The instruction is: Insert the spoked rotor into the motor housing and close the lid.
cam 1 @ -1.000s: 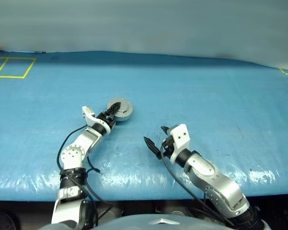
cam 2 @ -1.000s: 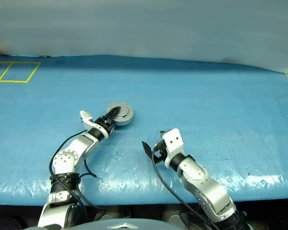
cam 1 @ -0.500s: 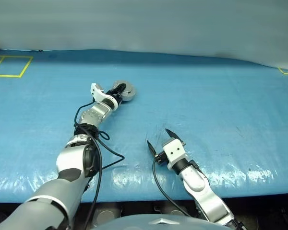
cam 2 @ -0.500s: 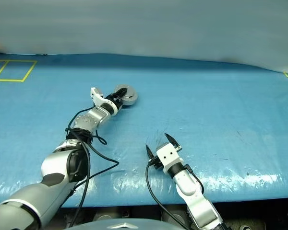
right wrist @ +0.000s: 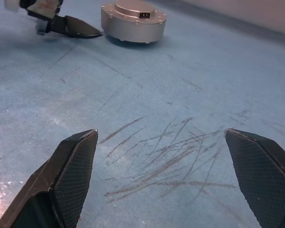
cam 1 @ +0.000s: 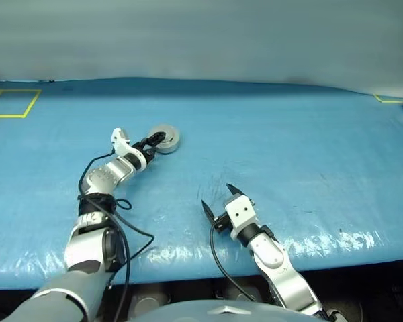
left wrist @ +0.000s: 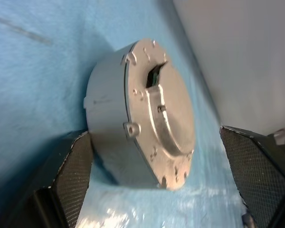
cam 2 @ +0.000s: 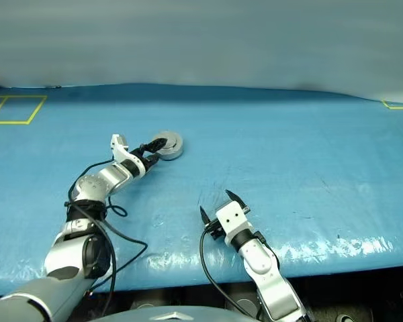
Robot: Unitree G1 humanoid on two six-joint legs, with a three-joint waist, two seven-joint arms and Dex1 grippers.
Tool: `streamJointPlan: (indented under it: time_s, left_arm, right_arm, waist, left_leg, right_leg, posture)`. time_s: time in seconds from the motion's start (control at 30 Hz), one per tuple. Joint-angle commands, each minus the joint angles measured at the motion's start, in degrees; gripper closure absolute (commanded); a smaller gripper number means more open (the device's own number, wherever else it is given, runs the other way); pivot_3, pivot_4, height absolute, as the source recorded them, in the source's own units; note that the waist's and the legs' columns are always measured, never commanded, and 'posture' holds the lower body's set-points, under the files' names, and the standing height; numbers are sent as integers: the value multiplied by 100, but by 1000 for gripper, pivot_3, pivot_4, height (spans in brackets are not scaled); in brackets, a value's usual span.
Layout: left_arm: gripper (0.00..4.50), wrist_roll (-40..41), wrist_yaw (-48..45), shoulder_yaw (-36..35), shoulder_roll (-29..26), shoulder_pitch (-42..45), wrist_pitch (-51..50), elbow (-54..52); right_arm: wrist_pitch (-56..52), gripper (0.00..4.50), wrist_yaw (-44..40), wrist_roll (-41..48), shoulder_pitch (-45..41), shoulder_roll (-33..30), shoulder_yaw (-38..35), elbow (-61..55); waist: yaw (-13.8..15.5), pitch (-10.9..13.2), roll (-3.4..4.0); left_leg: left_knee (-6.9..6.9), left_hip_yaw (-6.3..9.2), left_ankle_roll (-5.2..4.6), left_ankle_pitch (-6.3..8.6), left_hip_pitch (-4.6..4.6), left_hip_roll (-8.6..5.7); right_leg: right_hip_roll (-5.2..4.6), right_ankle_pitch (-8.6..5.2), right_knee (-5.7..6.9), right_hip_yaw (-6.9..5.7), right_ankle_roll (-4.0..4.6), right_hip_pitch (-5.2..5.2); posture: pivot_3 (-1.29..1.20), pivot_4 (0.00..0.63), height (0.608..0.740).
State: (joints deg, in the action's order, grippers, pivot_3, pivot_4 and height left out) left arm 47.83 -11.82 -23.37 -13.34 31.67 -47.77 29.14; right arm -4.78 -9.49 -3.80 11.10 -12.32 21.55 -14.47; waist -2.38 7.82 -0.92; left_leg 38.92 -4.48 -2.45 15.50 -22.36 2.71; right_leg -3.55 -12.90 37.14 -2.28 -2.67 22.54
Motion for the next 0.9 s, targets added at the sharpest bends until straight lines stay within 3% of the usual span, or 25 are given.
streamJointPlan:
  time_s: [0.03, 0.13, 0.23, 0.37, 0.57, 0.9]
  left_arm:
    - [27, -405, 247, 476, -223, -1342, -576, -1355]
    - [27, -754, -79, 993, -448, -2149, -146, -2630]
    - [27, -1524, -461, 1480, -440, -2953, 1303, -3648]
    - [27, -2259, -565, 1807, -229, -3595, 2640, -4258]
    - [27, -3858, -428, 2386, -291, -4266, 4504, -4344]
    - [27, -4055, -751, 2586, -239, -4471, 4938, -4144]
  right_arm:
    - [-25, 0, -182, 139, -72, 59, -114, -212]
    - [-35, 0, -262, 198, -90, 112, -191, -147]
    - [21, 0, -274, 211, -74, 176, -265, -81]
    - [31, 0, -235, 357, 26, 319, -432, -103]
    - [283, 0, -163, 357, 202, 416, -648, -130]
    - [486, 0, -181, 381, 226, 440, -809, -95]
  waist:
    - [-1, -14, 12]
    - [30, -32, 14]
    - [73, -38, 23]
    - [171, -39, 18]
    - [225, -43, 10]
    - [210, -34, 9]
  left_leg:
    - [-4, -2, 2, 0, 14, 1]
    - [-28, -15, 47, 20, 65, 6]
    - [-43, -14, 61, 12, 65, 5]
    - [-83, -20, 65, 1, 46, 0]
    - [-92, -12, 32, -23, -72, -3]
    - [-85, -14, 14, -13, -80, -1]
  right_leg:
    - [-6, -8, 3, 2, 17, 1]
    - [-47, -30, 7, 7, 70, -11]
    - [-52, -29, 8, 5, 82, -2]
    - [-63, -31, 0, 5, 104, 31]
    - [-58, -37, -5, -5, 116, 111]
    - [-18, -37, -20, -26, 100, 111]
  posture:
    - [0, 150, 740]
    - [0, 150, 740]
    - [0, 150, 740]
    - [0, 150, 740]
    - [0, 150, 740]
    - [0, 150, 740]
